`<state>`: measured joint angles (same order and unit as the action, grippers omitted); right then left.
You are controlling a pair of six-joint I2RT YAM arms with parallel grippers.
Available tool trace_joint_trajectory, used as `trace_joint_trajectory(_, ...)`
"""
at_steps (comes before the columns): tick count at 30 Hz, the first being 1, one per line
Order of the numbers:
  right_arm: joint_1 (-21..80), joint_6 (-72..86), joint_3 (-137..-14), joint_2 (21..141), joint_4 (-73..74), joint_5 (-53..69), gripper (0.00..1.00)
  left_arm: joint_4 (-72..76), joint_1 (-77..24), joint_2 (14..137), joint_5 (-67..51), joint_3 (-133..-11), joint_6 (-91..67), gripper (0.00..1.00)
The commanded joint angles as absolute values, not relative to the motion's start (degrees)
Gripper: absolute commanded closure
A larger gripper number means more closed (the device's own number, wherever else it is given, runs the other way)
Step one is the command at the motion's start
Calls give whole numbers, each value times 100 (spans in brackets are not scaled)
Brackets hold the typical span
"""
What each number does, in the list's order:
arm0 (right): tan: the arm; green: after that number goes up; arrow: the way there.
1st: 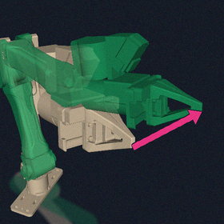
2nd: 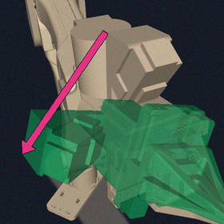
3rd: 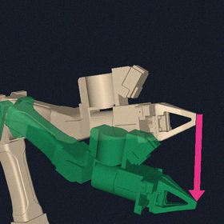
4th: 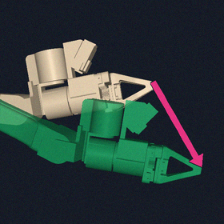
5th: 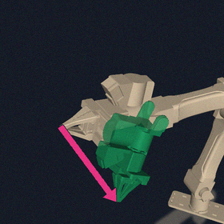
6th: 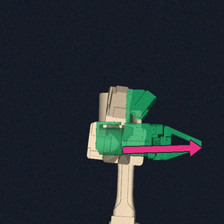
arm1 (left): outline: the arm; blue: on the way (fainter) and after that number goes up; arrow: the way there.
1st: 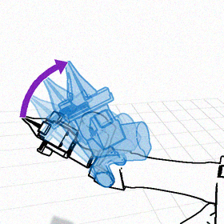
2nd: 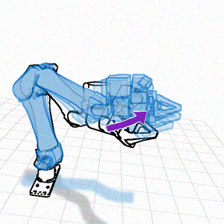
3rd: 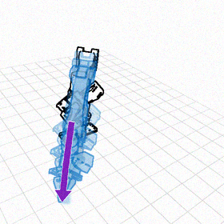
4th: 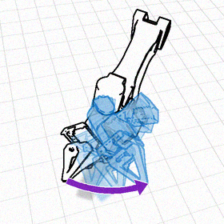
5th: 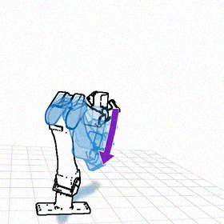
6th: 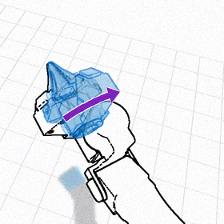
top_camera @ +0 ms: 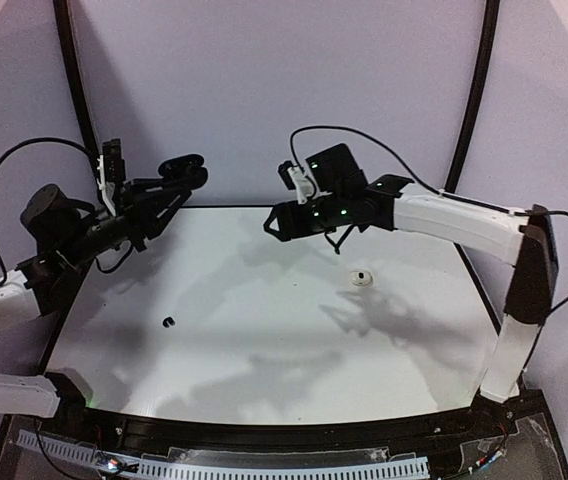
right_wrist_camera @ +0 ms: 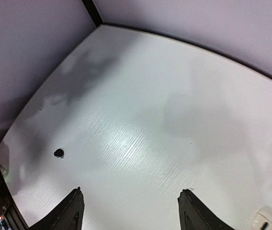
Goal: Insert the wireless bluetooth earbuds into the charging case
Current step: Move the left earbud to the center of the board.
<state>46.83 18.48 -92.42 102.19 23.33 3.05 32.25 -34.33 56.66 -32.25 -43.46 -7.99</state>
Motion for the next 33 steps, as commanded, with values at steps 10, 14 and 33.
trace_joint_trajectory(10,6189,976,-12412,13657,2302,201,35,2221,-2642,4573,-1224,-3918,-200,99)
trace_joint_trajectory(14,6298,1013,-12693,14212,1620,645,42,2195,-2622,4430,-1255,-3808,-230,99)
trace_joint_trajectory(33,6898,485,-12867,15314,828,-341,55,2221,-2610,4368,-1305,-3761,-202,99)
